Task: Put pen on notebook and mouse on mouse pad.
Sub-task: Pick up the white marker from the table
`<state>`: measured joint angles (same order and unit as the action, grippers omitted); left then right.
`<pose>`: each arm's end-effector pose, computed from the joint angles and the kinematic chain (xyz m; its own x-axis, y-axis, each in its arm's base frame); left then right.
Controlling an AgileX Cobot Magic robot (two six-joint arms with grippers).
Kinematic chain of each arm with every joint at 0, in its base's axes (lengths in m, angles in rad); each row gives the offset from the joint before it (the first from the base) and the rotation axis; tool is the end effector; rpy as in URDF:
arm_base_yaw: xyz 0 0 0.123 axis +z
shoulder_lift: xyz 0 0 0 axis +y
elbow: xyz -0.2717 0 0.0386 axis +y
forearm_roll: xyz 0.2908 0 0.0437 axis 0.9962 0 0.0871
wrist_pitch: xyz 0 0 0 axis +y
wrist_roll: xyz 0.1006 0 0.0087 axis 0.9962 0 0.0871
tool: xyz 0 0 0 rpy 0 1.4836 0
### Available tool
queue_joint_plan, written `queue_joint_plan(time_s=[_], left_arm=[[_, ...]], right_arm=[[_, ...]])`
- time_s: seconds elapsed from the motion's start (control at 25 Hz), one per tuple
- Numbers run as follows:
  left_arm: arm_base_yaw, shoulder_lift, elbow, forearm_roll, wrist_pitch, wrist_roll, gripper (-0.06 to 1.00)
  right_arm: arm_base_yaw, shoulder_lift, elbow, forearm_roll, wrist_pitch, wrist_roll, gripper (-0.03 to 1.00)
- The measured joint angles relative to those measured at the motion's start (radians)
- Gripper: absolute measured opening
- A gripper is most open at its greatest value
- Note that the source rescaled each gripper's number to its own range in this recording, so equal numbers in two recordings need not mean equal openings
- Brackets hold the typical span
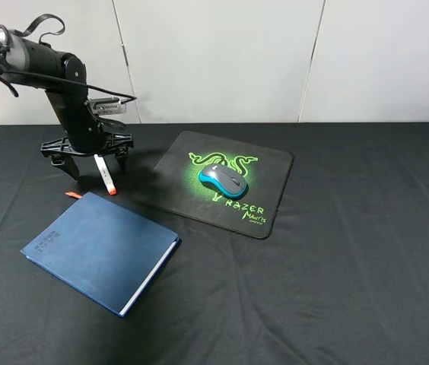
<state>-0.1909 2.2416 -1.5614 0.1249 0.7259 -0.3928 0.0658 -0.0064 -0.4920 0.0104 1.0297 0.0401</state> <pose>0.4710 -0.0825 0.0655 -0.9574 -0.1141 -0.2653 -0.1189 0.9929 0.0019 0.0536 0.0044 0.2938 -0.4316 0.0171 -0.9019 -0.0542 0.9975 0.0449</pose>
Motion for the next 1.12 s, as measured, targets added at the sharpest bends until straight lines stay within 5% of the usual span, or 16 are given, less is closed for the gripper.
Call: queue_joint_plan(time_s=[0.2,0.52,0.84,1.12], left_arm=[[0.0,0.0,0.0,0.0,-0.002,-0.001,0.6],[0.0,0.0,0.0,0.0,-0.034,-0.001,0.0],[0.0,0.0,-0.019,0.0,-0.04,-0.001,0.0],[0.0,-0.043,-0.121,0.0,0.07,0.049,0.0]], right_arm=[[0.0,0.0,0.0,0.0,0.0,0.0,1.0],[0.0,0.0,0.0,0.0,0.0,0.0,1.0],[0.0,0.0,0.0,0.0,0.0,0.0,1.0],[0.0,0.0,0.0,0.0,0.0,0.0,1.0]])
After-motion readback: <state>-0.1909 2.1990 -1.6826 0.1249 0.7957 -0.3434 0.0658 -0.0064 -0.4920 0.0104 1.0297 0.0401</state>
